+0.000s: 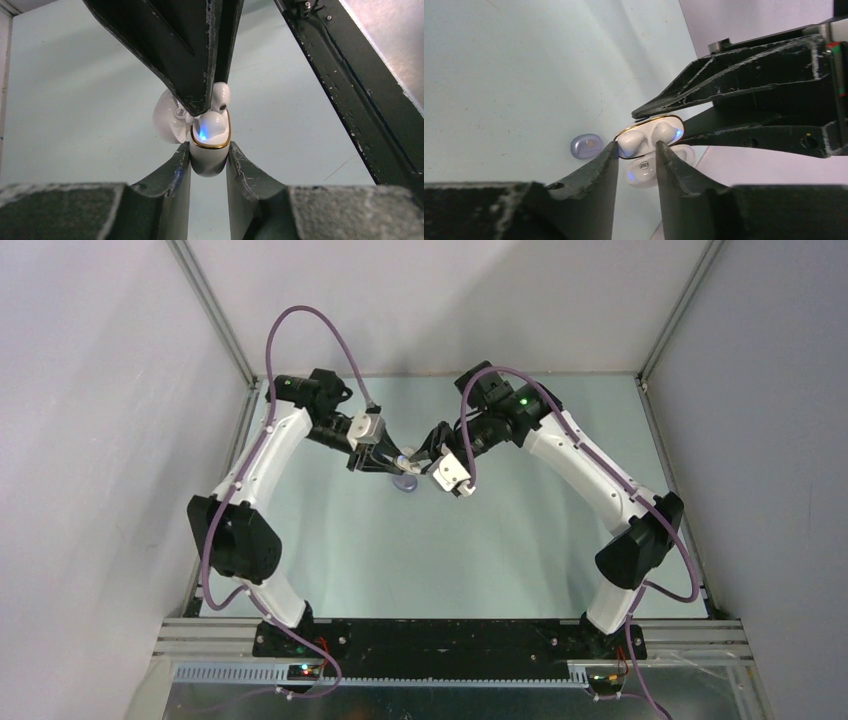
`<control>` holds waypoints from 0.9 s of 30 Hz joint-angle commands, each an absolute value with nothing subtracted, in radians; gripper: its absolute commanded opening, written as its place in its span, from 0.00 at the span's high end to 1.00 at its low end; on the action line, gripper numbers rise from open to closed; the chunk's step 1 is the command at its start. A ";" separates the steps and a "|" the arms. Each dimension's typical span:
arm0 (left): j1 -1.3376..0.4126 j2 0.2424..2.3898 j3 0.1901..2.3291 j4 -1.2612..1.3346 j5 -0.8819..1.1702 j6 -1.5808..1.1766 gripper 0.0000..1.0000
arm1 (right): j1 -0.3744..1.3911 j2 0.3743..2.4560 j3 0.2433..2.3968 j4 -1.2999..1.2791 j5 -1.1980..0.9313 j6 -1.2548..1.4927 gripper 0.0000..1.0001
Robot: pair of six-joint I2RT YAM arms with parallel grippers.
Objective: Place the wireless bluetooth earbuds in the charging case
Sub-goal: Insert the right earbud into the right side groove of the charging case, then close the charging case with the earbuds.
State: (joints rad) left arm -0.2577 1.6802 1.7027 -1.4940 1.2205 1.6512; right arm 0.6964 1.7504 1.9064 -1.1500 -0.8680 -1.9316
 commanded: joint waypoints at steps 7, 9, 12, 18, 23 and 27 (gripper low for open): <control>-0.249 1.711 1.738 -1.606 1.373 1.726 1.00 | 0.697 1.667 1.947 -1.030 -0.871 -1.841 0.50; -0.244 1.721 1.741 -1.606 1.387 1.715 1.00 | 0.694 1.643 1.941 -1.024 -0.867 -1.808 0.46; -0.230 1.734 1.748 -1.605 1.412 1.702 1.00 | 0.671 1.587 1.905 -1.022 -0.848 -1.764 0.42; -0.218 1.763 1.794 -1.606 1.464 1.658 1.00 | 0.584 1.461 1.800 -0.897 -0.839 -1.306 0.38; -0.226 1.804 1.875 -1.606 1.500 1.606 1.00 | 0.514 1.405 1.645 -0.647 -0.842 -0.777 0.29; -0.236 1.835 1.945 -1.605 1.515 1.526 1.00 | 0.463 1.456 1.628 -0.528 -0.916 -0.437 0.29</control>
State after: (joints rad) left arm -0.2283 1.8156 1.8587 -1.5593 1.4330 1.6115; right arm 0.5083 1.4082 1.6493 -0.7273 -0.8547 -0.9169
